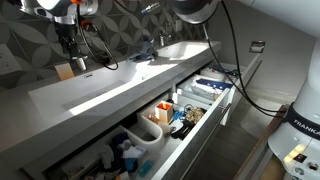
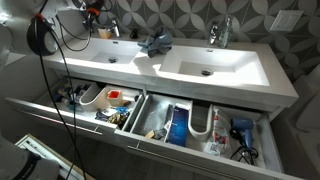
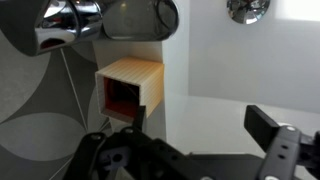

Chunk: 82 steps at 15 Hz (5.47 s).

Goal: Place the pale object on the window sill

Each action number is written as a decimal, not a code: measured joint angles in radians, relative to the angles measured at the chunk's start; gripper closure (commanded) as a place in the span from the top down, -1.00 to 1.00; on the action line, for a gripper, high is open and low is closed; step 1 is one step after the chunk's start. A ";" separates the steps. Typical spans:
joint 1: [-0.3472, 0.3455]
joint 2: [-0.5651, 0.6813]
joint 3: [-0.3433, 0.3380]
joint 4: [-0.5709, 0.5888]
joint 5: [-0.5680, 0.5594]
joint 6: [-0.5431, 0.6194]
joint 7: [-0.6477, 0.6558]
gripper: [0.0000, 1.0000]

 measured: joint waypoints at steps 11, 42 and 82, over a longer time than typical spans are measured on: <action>0.037 0.083 -0.049 0.125 0.059 -0.010 -0.002 1.00; 0.027 0.207 -0.055 0.135 0.158 0.299 -0.039 1.00; 0.107 -0.001 -0.008 0.136 0.185 -0.347 -0.275 -0.96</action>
